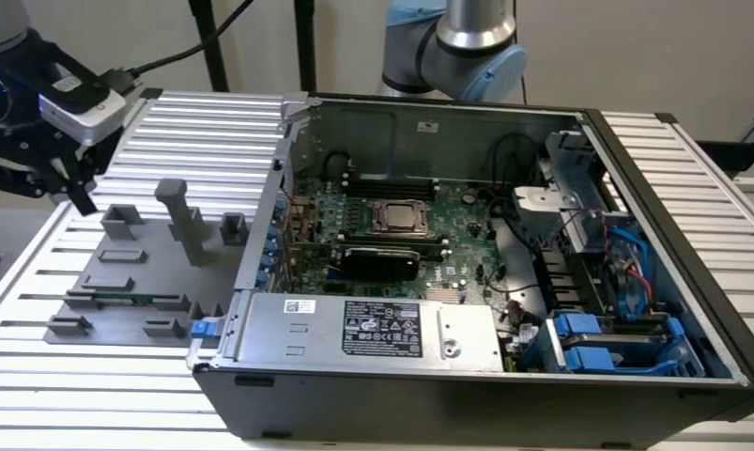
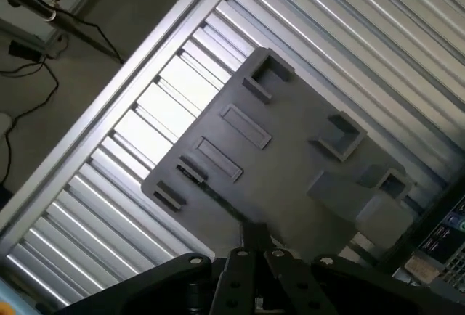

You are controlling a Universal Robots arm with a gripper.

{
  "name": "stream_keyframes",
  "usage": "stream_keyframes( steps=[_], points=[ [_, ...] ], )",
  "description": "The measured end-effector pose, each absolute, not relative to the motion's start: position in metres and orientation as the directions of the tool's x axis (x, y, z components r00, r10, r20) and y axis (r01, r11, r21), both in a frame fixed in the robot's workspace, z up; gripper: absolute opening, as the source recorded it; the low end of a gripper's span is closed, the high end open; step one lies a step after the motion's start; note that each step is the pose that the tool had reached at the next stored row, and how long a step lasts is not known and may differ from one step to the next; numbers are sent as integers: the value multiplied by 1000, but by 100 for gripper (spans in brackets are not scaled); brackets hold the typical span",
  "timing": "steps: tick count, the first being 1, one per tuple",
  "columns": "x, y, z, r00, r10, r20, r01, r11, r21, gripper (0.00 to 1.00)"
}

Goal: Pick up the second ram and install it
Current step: 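Pick up the second ram and move it above second insertion slot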

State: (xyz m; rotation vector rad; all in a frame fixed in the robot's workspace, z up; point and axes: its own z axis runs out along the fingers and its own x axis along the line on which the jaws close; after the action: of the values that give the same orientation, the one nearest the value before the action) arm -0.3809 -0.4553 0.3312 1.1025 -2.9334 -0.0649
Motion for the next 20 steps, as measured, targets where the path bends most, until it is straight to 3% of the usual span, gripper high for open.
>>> stream_keyframes(
  steps=[20],
  points=[
    [-381,-455,313,-469,-883,-8,-882,469,41,0]
  ],
)
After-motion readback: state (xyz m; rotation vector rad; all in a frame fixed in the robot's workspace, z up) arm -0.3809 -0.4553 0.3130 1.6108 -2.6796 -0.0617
